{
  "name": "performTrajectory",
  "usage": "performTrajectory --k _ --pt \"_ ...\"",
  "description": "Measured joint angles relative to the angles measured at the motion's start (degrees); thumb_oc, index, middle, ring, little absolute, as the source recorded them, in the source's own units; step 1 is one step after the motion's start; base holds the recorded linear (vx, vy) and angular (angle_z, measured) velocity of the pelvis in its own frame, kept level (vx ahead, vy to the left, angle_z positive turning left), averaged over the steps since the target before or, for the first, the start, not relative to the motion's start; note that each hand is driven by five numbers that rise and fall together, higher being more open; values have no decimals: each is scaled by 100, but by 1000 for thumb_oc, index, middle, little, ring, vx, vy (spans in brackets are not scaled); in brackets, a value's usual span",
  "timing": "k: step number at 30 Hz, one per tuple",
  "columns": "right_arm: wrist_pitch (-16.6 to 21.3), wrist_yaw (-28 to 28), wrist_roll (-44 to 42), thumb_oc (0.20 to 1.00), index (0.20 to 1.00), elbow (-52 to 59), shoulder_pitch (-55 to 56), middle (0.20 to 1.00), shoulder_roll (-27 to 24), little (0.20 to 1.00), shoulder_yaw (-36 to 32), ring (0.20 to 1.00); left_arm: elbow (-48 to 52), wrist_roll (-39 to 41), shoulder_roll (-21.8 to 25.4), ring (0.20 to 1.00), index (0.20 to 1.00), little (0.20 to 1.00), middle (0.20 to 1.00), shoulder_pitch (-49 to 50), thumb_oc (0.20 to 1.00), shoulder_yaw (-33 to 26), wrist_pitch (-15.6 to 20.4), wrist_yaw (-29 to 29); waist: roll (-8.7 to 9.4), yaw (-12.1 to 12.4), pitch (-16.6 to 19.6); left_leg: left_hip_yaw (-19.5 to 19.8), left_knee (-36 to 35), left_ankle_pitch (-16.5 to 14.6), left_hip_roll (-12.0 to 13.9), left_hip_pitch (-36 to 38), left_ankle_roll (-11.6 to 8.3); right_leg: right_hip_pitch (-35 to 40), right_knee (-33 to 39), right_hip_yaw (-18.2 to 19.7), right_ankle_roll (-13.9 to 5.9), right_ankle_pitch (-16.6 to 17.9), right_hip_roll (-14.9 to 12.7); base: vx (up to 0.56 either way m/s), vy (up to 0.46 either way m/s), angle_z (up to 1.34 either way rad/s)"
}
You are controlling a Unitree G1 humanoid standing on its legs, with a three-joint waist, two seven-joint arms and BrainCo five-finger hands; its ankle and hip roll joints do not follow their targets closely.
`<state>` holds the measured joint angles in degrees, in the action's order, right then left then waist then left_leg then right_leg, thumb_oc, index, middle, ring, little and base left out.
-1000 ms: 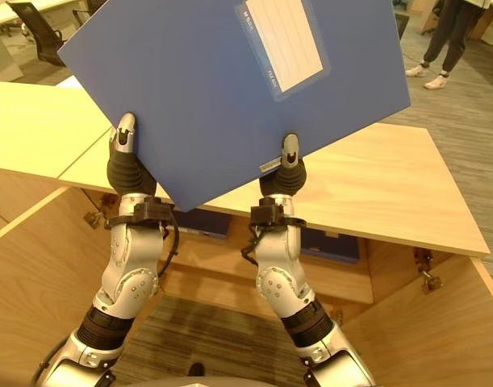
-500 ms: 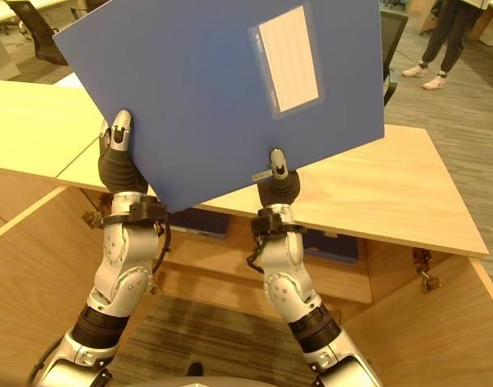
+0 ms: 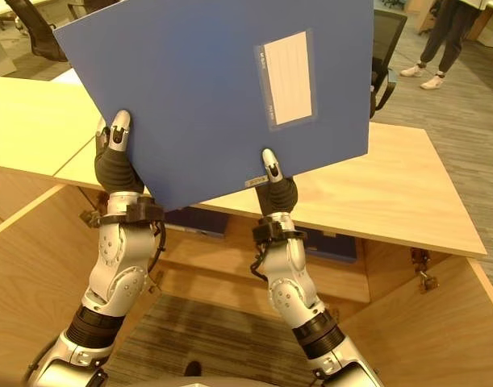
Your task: Put the empty folder in the office cabinet
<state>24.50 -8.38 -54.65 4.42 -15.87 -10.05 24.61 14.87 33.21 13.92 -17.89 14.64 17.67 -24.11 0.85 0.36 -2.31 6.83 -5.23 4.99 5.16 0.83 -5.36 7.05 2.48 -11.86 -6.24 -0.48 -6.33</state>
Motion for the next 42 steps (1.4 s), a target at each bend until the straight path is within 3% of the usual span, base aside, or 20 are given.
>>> performTrajectory --k 12,13,14,15,21,22,23,25,26,27,28,31,32,33,38,40,42 --pt "42 -67 -51 200 200 0 -5 200 20 200 -41 200 0 0 -19 200 200 200 200 23 200 61 2 20 0 14 0 1 3 4 -1 -4 -1 -5 -5 0 1 2 0 -10 1 0" --pt "43 -66 -51 200 200 0 -5 200 19 200 -44 200 0 0 -18 272 272 272 272 23 272 60 2 32 0 14 0 1 3 4 -1 -4 -1 -5 -5 0 1 2 0 0 0 0" --pt "42 -57 -52 200 200 1 -5 200 11 200 -49 200 0 2 -13 733 733 733 733 29 733 51 2 66 0 15 0 1 3 4 -1 -5 -1 -5 -4 0 1 1 1 0 0 0" --pt "41 -51 -56 200 200 8 -5 200 2 200 -68 200 4 2 3 1000 1000 1000 1000 58 1000 51 2 136 0 15 0 1 2 4 -1 -4 -1 -5 -4 0 1 1 1 0 0 0" --pt "-39 337 -34 200 200 29 12 200 -516 200 -351 200 123 9 346 1000 1000 1000 1000 647 1000 -290 -24 635 -12 18 -9 2 -5 0 0 -12 -1 -5 8 -1 1 1 1 -5 -1 0" --pt "-228 716 14 200 200 481 388 200 -931 200 -989 200 171 30 800 1000 1000 1000 1000 1468 1000 -951 -37 1290 -29 35 -35 -3 5 -8 -2 -14 1 -3 24 -1 0 1 1 0 0 0" --pt "-210 916 4 200 200 796 647 200 -1184 200 -1506 200 68 271 921 1000 1000 1000 1000 2179 1000 -1558 -71 1636 -54 35 -128 -7 2 -9 -1 -10 1 0 28 -1 0 2 -1 30 -1 0" --pt "-306 1246 -2 200 200 938 797 200 -1380 200 -1909 200 -351 812 1031 1000 1000 1000 1000 2835 1000 -1956 -210 2471 -77 73 -134 -7 -52 -77 0 20 17 108 98 -4 -6 0 8 -19 9 -3" --pt "-651 1904 28 200 200 1330 1182 200 -1650 200 -2318 200 -706 1366 1213 1000 1000 1000 1000 3517 1000 -2347 -496 3774 -101 124 -135 -44 -51 -114 -2 0 23 67 99 20 -7 -1 -1 -56 26 -15" --pt "-776 2401 107 200 200 1593 1497 200 -1703 200 -2751 200 -1623 1837 1005 1000 1000 1000 1000 4076 1000 -2901 -915 4466 -119 95 -142 -102 -50 -141 -5 13 25 61 123 55 -7 3 -12 -28 15 -14" --pt "-807 2521 131 200 200 1594 1540 200 -1550 200 -2854 200 -2131 2037 854 1000 1000 1000 1000 4274 1000 -3063 -1127 4628 -114 125 -140 -94 -51 -131 0 39 5 98 130 47 -4 0 -1 -6 24 -7" --pt "-1030 2768 160 200 200 1565 1485 200 -1455 200 -2942 200 -1783 2186 1247 1000 1000 1000 1000 4971 1000 -2711 -1676 5487 -107 241 -139 -91 -52 -139 0 10 10 99 186 35 -1 -1 -1 -13 7 1" --pt "-1182 2953 181 200 200 1553 1490 200 -1395 200 -2870 200 -1357 2238 1868 1000 1000 1000 1000 5427 1000 -2393 -2034 6155 -96 325 -127 -91 -48 -133 -2 16 0 96 172 36 -2 1 0 0 0 0" --pt "-1263 3038 183 200 200 1553 1468 200 -1395 200 -2807 200 -1286 2252 2052 1000 1000 1000 1000 5491 1000 -2328 -2185 6410 -131 359 -140 -89 -41 -138 -3 10 2 80 146 37 -5 -4 -7 0 0 0" --pt "-1469 3238 189 200 200 1519 1389 200 -1399 200 -2548 200 -1582 2238 2180 1000 1000 1000 1000 5482 1000 -2256 -2355 6912 -220 425 -129 -73 -51 -147 0 24 -3 103 151 26 -5 -5 0 -23 11 1" --pt "-1540 3391 229 200 200 1519 1311 200 -1427 200 -2427 200 -2721 1798 2278 1000 1000 1000 1000 5317 1000 -1855 -2360 7056 -252 331 -112 -78 -51 -145 0 13 -5 94 155 27 -6 -4 2 -45 19 -1" --pt "-1657 3494 424 200 200 1519 1279 200 -1457 200 -2412 200 -3170 1314 2201 1000 1000 1000 1000 5246 1000 -1615 -2216 7106 -220 350 -80 -62 -51 -142 -3 -6 -8 86 156 17 -5 -3 2 -38 15 4"
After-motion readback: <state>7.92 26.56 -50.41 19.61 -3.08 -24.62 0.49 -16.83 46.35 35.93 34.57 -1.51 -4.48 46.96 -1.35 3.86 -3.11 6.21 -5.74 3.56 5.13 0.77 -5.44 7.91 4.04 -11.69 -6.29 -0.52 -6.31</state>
